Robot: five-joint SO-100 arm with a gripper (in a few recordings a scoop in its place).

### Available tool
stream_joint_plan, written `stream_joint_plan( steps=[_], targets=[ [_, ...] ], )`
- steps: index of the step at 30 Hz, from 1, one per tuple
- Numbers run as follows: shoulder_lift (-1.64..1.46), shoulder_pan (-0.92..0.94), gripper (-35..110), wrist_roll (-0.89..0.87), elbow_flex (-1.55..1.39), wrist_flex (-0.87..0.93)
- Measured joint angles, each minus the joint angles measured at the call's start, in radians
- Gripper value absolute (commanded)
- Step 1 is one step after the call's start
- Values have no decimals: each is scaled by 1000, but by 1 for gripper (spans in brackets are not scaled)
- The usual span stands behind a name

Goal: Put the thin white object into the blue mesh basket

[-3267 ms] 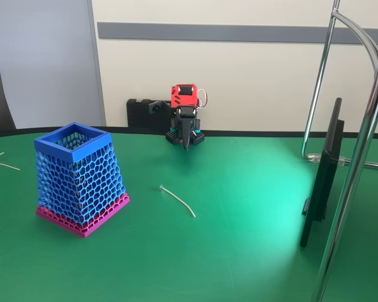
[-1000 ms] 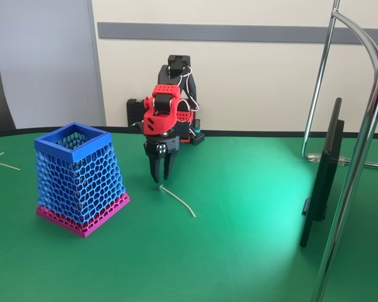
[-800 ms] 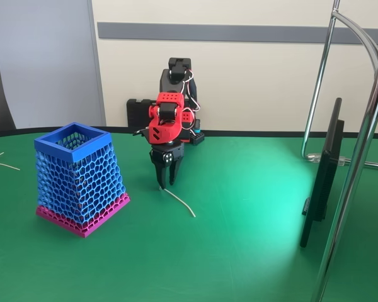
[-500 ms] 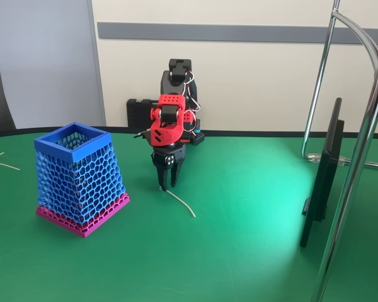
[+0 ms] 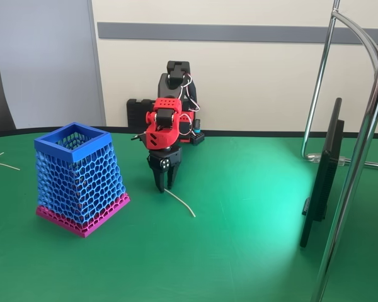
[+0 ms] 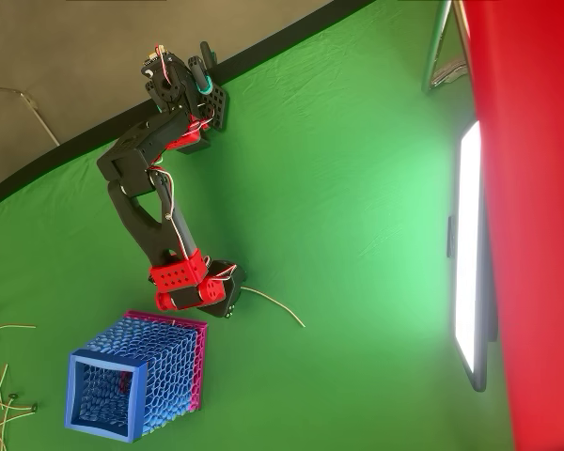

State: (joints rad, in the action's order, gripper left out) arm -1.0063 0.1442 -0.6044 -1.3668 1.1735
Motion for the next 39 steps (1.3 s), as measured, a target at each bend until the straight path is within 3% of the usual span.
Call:
stream_joint_plan(
  steps=[21, 39],
  targets=[
    [-120, 0, 2, 67, 29, 0],
    [-356, 129, 4, 330, 272, -35]
  ],
)
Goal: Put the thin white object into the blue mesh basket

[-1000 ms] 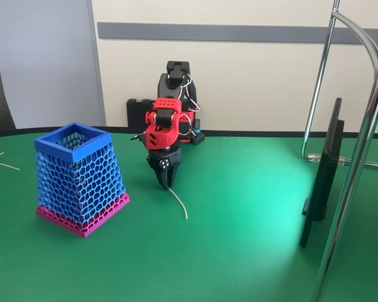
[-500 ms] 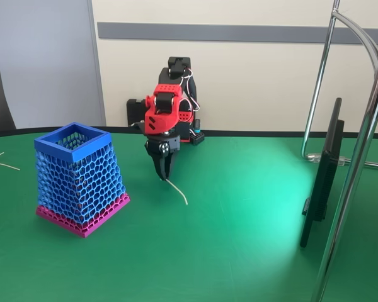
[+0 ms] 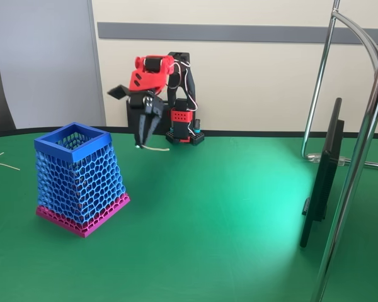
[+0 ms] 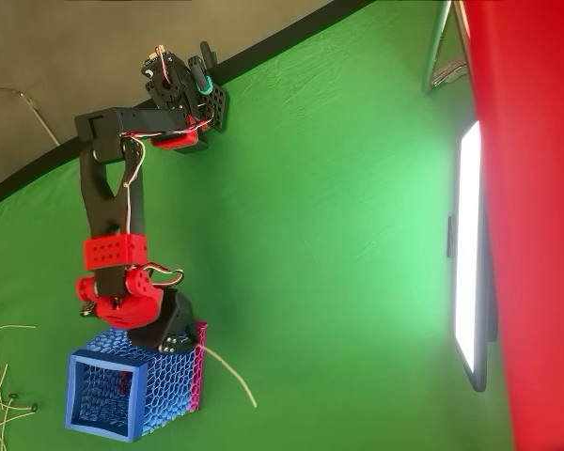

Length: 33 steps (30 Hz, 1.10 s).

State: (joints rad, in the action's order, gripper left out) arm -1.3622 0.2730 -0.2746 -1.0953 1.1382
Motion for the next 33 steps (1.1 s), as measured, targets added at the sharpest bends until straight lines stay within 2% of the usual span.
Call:
stream_joint_plan(
  steps=[12, 17, 23, 33],
  targets=[
    [-84, 158, 3, 273, 169, -179],
    [-123, 224, 2, 509, 172, -275],
    [-135, 270, 2, 834, 172, -302],
    [-137, 354, 3, 1239, 147, -390]
  ],
)
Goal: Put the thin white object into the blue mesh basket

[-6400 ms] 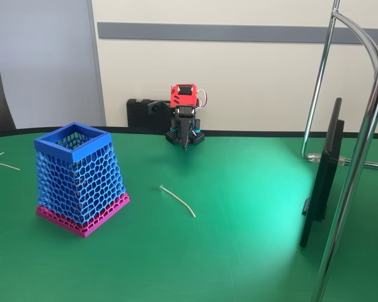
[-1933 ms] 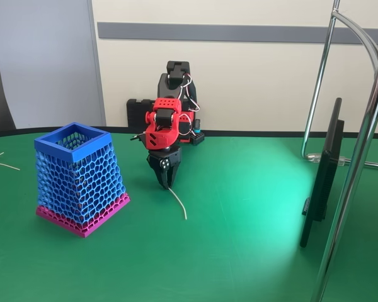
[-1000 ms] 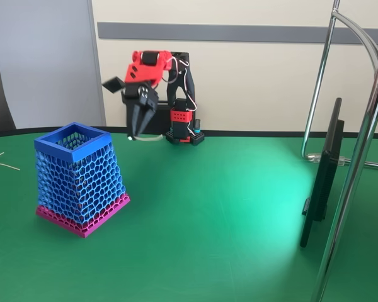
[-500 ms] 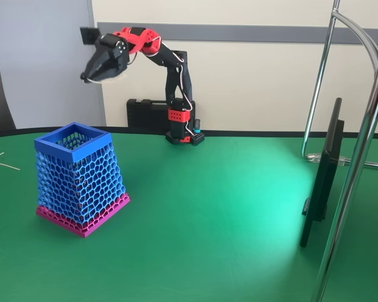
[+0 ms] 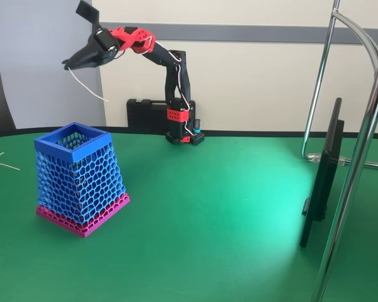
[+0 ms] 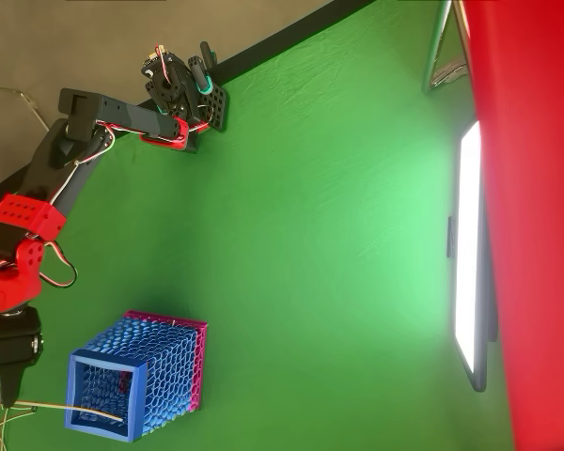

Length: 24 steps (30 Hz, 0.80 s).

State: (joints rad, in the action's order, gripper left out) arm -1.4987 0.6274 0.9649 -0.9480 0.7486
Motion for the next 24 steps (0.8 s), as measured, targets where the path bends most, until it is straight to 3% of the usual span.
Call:
stream_joint_plan(
  steps=[9, 24],
  targets=[
    [2, 117, 4, 394, -44, -98],
    [14, 92, 4, 634, -428, -402]
  ],
)
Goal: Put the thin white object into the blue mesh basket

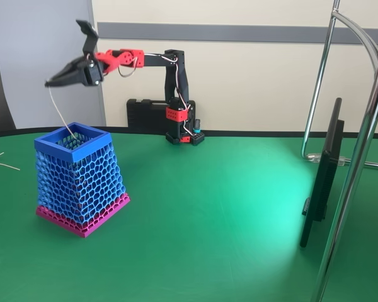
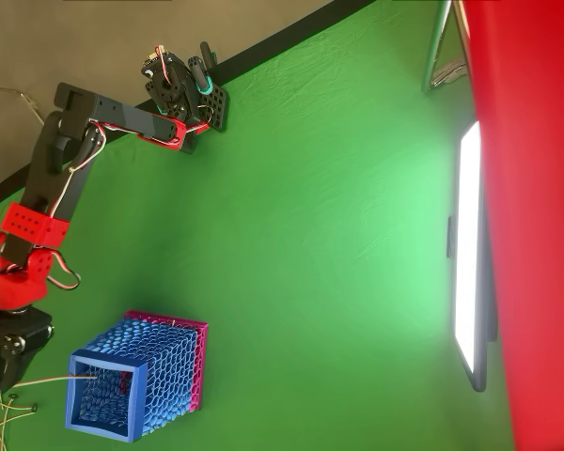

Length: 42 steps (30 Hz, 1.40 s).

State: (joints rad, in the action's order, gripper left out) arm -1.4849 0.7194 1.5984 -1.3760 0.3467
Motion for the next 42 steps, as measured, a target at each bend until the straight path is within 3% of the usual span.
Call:
stream_joint_plan(
  steps=[19, 42],
  targets=[
    [0, -91, 8, -41, -63, -41],
    [0, -291, 14, -83, -285, -245]
  ],
)
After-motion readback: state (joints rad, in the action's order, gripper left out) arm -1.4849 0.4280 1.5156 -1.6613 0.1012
